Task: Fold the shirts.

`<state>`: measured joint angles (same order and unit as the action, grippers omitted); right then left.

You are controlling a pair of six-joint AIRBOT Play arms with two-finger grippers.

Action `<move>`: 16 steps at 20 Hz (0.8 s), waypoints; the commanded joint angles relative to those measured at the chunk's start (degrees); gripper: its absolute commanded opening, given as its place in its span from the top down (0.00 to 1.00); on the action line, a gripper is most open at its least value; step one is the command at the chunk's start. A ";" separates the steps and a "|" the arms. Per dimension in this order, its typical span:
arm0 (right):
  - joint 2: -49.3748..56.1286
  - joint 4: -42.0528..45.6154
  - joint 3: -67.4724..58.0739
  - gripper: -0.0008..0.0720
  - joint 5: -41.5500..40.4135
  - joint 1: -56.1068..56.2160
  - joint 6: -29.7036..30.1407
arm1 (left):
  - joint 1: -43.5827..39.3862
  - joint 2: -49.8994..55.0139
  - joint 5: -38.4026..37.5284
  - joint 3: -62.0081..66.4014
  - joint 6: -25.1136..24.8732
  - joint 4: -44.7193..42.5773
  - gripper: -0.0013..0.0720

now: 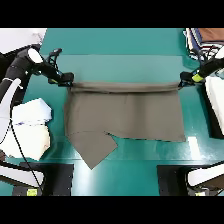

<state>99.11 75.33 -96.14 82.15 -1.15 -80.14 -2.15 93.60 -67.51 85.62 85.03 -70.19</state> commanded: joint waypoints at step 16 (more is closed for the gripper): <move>-31.17 -2.34 33.70 0.34 -8.28 -5.11 -0.22 | -0.07 -40.83 -12.24 -42.03 8.68 -4.04 0.35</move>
<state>72.99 73.25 -66.59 76.79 -5.56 -80.36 -2.20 62.02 -78.89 55.20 91.26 -75.85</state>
